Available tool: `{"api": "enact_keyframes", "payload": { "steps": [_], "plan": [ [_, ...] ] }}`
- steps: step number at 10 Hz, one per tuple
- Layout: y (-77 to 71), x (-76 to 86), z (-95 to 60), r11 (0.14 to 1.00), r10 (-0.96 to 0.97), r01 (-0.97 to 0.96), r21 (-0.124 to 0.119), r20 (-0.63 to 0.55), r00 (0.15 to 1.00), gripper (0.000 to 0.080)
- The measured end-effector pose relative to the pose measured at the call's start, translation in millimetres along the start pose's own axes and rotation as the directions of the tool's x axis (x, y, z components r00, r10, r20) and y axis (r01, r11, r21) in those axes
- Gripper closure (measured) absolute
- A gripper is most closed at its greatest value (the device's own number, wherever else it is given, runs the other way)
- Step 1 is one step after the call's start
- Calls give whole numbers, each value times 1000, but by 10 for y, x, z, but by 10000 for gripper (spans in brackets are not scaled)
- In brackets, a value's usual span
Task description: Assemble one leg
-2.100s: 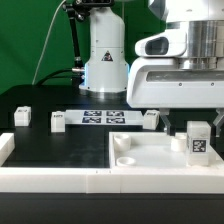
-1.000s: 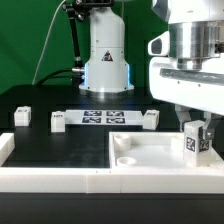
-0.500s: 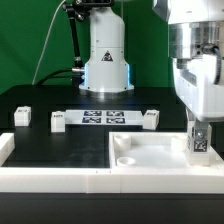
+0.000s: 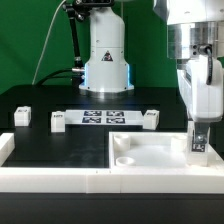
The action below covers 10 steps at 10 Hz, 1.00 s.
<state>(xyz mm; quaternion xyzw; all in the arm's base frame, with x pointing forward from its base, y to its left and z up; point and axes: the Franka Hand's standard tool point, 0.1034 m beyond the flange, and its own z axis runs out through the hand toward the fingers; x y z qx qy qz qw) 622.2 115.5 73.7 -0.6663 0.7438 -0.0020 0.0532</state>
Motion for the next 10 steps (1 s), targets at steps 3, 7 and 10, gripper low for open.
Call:
{"api": "enact_keyframes", "payload": {
  "steps": [3,7,10],
  "plan": [
    [13,-31,3,960,-279,279,-3,-1,960,154],
    [22,-57,7,877,-480,480,-3,2,877,151],
    [22,-57,8,877,-480,480,-3,2,877,151]
  ]
}}
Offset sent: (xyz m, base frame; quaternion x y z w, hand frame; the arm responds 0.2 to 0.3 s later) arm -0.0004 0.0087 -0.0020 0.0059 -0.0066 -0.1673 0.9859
